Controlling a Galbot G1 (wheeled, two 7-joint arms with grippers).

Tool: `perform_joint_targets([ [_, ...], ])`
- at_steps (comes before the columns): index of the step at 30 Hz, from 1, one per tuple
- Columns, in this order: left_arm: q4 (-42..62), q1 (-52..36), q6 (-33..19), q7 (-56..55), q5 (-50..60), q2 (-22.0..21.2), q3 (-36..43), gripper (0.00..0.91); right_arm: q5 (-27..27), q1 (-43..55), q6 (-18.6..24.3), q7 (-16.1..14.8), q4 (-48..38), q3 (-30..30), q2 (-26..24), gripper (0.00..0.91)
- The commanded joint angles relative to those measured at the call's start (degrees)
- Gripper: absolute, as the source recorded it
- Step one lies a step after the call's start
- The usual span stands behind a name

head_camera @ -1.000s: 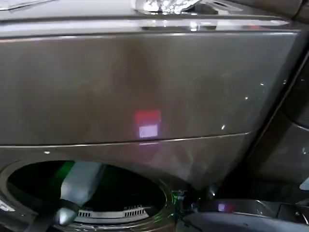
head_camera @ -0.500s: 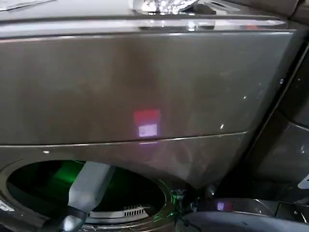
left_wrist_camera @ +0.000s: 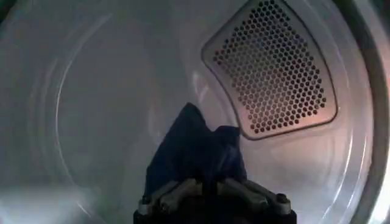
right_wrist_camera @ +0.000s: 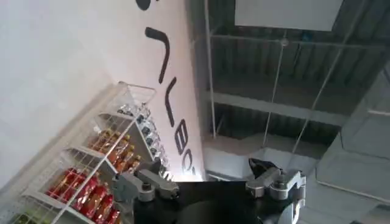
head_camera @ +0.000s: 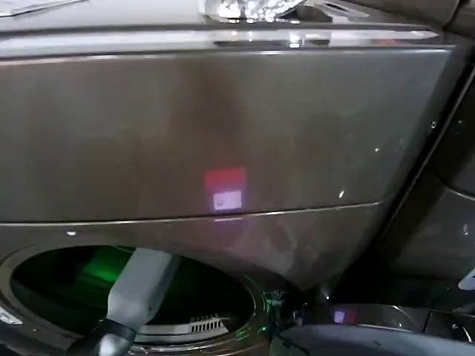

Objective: Grasp the clothes from the dryer.

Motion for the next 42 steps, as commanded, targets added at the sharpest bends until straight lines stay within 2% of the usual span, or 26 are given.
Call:
perform_joint_targets([
  [1, -0.84, 0.52, -0.06, -0.35, 0.08, -0.02, -0.08, 0.000, -0.07, 0.02, -0.33, -0.36, 0.34, 0.06, 0.40, 0.907],
  [3, -1.08, 0.63, -0.05, -0.36, 0.06, 0.05, -0.10, 0.000, 0.80, -0.05, -0.12, 0.60, 0.35, -0.07, 0.53, 0.907],
  [11, -2.91, 1.24, 0.07, -1.03, -0.01, 0.21, -0.20, 0.000, 0.85, -0.89, 0.03, -0.08, -0.04, 1.19, 1.31, 0.907],
  [22, -8.55, 7.49, -0.11, -2.18, 0.61, 0.70, -1.23, 0.000, 1.39, -1.97, 0.06, -0.02, 0.00, 2.59, 1.74, 0.907],
  [42, -7.95, 5.85, 0.19, -2.22, 0.37, 0.11, -0.81, 0.000, 1.15, -2.34, -0.81, -0.34, 0.58, 3.71, 1.14, 0.907],
])
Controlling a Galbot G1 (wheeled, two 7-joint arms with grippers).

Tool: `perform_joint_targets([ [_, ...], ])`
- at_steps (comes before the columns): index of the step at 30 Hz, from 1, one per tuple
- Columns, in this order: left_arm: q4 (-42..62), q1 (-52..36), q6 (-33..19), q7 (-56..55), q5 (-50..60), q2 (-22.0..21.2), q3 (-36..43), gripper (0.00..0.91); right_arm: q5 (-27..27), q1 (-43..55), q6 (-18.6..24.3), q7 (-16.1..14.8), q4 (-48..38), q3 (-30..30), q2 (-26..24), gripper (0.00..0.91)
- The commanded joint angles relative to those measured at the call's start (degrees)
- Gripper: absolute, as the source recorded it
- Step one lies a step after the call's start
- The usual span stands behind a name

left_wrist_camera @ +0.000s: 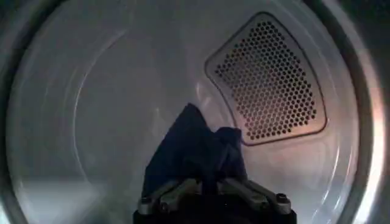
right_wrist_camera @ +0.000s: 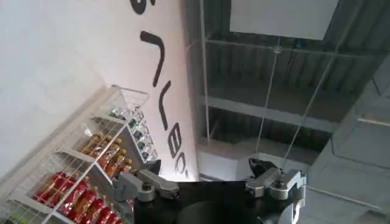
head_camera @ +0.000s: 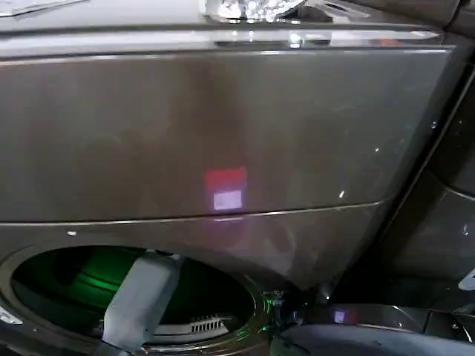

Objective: Grasp the clothes from the dryer.

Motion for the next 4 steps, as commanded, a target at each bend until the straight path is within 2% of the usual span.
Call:
perform_joint_targets([
  [1, -0.27, 0.01, 0.20, -0.05, 0.03, -0.44, 0.15, 0.000, -0.12, 0.07, -0.22, -0.11, 0.22, 0.03, -0.18, 0.907],
  [4, -0.03, -0.13, 0.08, 0.01, 0.11, -0.58, 0.12, 0.000, -0.23, 0.01, -0.31, -0.20, 0.15, 0.20, -0.30, 0.907],
])
